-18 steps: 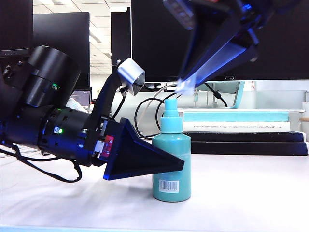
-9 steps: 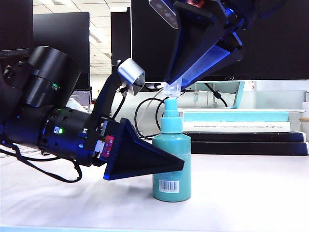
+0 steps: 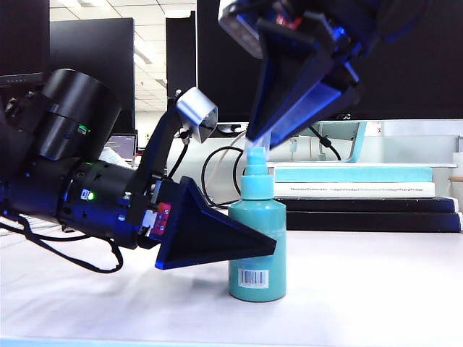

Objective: Pick up the sprayer with the left hand, pick up its lid with the right hand then put the lid on the sprayer.

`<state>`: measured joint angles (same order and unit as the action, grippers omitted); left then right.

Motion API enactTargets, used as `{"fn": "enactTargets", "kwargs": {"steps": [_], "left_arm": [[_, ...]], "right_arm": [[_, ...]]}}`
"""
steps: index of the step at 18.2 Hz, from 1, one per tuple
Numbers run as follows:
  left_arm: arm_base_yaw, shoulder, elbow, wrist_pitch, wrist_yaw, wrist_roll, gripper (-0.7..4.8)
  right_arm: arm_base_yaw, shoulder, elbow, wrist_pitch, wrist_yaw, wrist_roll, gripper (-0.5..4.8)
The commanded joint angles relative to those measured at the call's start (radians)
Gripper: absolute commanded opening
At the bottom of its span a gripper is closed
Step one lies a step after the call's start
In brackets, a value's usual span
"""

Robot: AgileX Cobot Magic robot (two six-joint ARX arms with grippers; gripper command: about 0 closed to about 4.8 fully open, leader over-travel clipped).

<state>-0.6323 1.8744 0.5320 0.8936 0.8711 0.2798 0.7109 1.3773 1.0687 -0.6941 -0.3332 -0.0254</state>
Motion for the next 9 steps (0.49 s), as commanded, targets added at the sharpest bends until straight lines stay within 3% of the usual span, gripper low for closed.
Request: {"fn": "enactTargets", "kwargs": {"steps": [1,8,9], "left_arm": [[-0.003,0.008,-0.002,-0.048,-0.013,-0.002,2.78],[-0.003,0.008,-0.002,-0.048,-0.014,-0.002,2.78],[-0.003,0.008,-0.002,-0.048,-0.014,-0.002,2.78]], "right_arm": [[0.001,0.001,0.006,0.015,0.003,-0.016,0.84],[0.000,0.001,0.006,0.011,0.028,-0.036,0.87],[0.001,0.001,0.006,0.018,0.027,-0.037,1.61]]}}
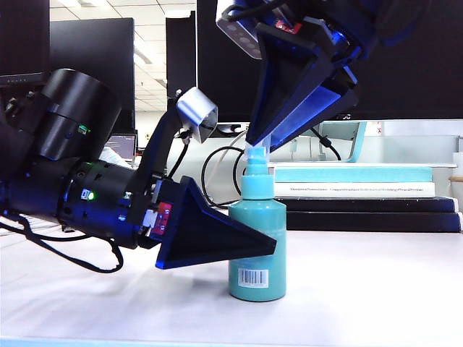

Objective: Pick up the sprayer with the left hand, pick up its lid with the right hand then put the lid on the sprayer.

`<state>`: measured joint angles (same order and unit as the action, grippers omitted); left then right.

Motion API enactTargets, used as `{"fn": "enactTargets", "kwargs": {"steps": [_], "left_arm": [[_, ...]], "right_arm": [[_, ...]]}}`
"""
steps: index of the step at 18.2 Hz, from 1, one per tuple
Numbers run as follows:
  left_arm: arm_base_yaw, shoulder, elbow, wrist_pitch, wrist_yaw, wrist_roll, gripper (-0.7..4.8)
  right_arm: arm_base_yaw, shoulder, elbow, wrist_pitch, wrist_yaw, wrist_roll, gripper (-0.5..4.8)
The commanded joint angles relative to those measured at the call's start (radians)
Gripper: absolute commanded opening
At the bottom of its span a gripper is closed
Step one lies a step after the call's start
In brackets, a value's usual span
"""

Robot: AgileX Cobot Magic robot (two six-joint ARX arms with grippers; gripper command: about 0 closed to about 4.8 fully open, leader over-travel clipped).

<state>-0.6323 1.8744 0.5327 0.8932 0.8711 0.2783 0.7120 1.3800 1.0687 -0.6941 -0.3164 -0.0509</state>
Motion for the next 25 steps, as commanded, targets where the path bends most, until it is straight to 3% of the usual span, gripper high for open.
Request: {"fn": "enactTargets", "kwargs": {"steps": [1,2,5,8,11,12,14,19,23,25], "left_arm": [[-0.003,0.008,-0.002,-0.047,-0.014,-0.001,2.78],[-0.003,0.008,-0.002,-0.048,-0.014,-0.001,2.78],[-0.003,0.008,-0.002,-0.049,-0.014,-0.001,2.78],[-0.002,0.008,-0.002,-0.051,-0.024,-0.001,2.79],[0.007,0.008,-0.002,-0.050,-0.032,-0.001,2.84],[0.007,0.008,-0.002,-0.046,-0.043,-0.002,3.16],[0.007,0.007,-0.002,-0.037,-0.045,-0.002,4.79],[0.011,-0.017,-0.002,0.005,-0.048,-0.054,4.79],[0.053,-0.149,-0.003,-0.113,-0.109,-0.011,4.79],[0.114,-0.288,-0.003,-0.365,-0.110,0.130,4.79]], "right_arm": [[-0.001,-0.002,0.006,0.028,0.005,-0.011,3.64],[-0.001,-0.002,0.006,0.034,0.003,-0.010,4.11],[-0.001,-0.002,0.006,0.063,0.000,-0.010,4.75],[-0.014,-0.004,0.007,0.060,0.014,-0.015,4.77],[-0.056,-0.030,0.007,-0.023,0.126,-0.038,4.76],[-0.073,-0.045,0.006,-0.028,0.135,-0.035,4.76],[-0.113,-0.090,0.006,0.009,0.138,-0.020,4.76],[-0.205,-0.161,0.003,0.065,0.143,-0.005,4.76],[-0.259,-0.169,-0.006,0.102,0.216,-0.004,4.76],[-0.280,-0.204,-0.055,0.198,0.247,0.016,4.76]]}}
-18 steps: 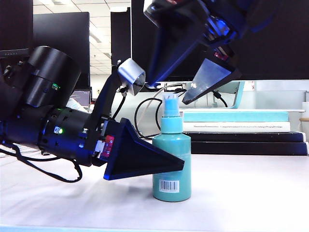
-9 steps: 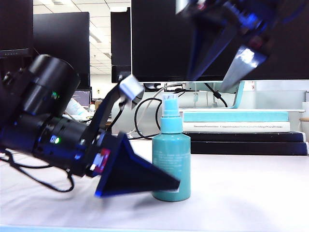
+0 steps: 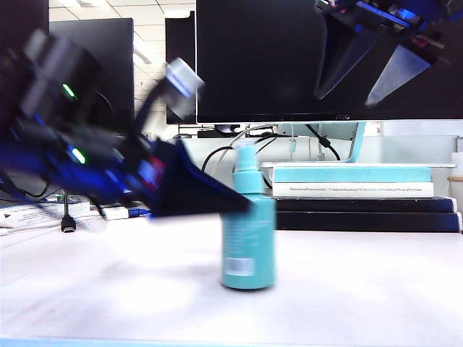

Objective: Pick up the sprayer with the left hand, pick up its lid with the right hand then put the lid on the sprayer.

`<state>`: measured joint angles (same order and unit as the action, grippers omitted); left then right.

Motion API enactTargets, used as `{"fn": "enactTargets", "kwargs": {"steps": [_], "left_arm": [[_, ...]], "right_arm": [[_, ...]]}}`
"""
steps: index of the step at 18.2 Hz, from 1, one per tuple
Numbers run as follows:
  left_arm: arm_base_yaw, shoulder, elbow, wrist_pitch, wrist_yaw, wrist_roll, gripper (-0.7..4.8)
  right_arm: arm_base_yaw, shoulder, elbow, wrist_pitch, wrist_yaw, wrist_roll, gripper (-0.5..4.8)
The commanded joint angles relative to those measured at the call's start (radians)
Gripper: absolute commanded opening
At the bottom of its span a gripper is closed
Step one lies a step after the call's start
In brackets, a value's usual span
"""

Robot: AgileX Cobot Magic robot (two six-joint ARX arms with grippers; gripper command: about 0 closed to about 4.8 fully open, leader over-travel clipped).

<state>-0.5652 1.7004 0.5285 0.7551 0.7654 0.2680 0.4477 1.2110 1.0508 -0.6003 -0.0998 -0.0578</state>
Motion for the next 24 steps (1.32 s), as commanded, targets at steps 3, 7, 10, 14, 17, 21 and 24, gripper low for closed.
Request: {"fn": "enactTargets", "kwargs": {"steps": [3,7,10,14,17,21,24], "left_arm": [[0.080,-0.262,0.002,-0.516,-0.031,0.279,4.79],[0.082,-0.401,0.000,-0.690,-0.284,0.230,4.79],[0.116,-0.542,-0.014,-0.687,-0.380,0.219,4.79],[0.253,-0.683,-0.015,-0.656,-0.388,0.137,4.79],[0.361,-0.765,-0.015,-0.655,-0.383,0.092,4.79],[0.494,-0.900,-0.109,-0.577,-0.321,-0.027,4.79],[0.531,-1.036,-0.247,-0.474,-0.369,-0.092,4.79]], "right_arm": [[-0.071,-0.042,-0.099,0.170,0.011,0.039,4.76],[-0.101,-0.071,-0.200,0.354,0.012,0.119,4.74],[-0.103,-0.144,-0.270,0.481,0.067,0.136,4.51],[-0.114,-0.307,-0.359,0.556,0.158,0.132,4.49],[-0.140,-0.466,-0.453,0.666,0.201,0.132,3.83],[-0.178,-0.665,-0.592,0.671,0.258,0.061,3.25],[-0.180,-0.755,-0.663,0.674,0.268,0.116,3.23]]}}
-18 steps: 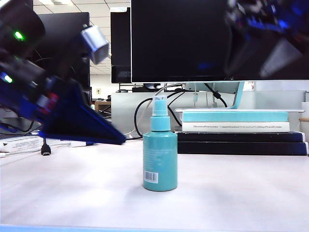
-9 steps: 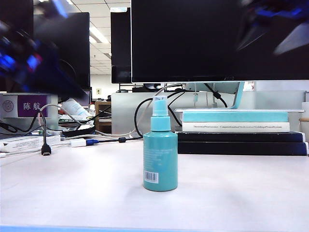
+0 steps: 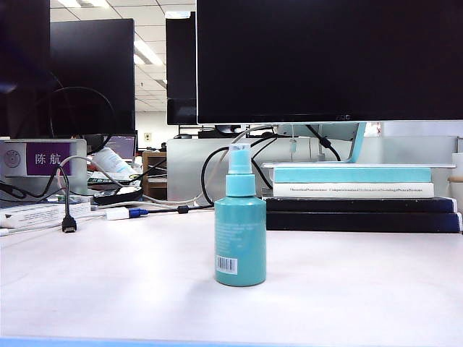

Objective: Pick up the sprayer with the left hand, pick up its lid with the right hand then put the lid on the sprayer.

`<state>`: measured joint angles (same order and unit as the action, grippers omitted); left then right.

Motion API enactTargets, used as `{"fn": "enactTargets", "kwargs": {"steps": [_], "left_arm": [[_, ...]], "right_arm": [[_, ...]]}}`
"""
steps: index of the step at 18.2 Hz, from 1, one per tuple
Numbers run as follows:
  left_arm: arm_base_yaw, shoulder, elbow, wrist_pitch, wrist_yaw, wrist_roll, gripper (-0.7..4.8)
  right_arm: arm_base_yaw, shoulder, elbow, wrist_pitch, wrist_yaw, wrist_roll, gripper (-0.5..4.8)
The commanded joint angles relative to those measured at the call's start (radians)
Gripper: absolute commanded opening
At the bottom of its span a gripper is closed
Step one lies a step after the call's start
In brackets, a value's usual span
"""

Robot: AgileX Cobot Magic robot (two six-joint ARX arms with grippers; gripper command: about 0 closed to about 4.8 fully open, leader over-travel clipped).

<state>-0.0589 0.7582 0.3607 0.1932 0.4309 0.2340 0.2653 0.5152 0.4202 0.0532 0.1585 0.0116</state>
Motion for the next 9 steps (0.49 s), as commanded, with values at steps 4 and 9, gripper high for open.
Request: {"fn": "enactTargets", "kwargs": {"steps": [4,9], "left_arm": [[0.026,-0.377,-0.219,0.107,-0.174,-0.108,4.57],[0.026,-0.648,-0.316,-0.051,-0.275,-0.141,3.31]], "right_arm": [[0.004,-0.262,-0.148,0.119,-0.008,0.040,1.25],[0.011,-0.407,-0.314,0.132,-0.020,0.093,-0.04]]}}
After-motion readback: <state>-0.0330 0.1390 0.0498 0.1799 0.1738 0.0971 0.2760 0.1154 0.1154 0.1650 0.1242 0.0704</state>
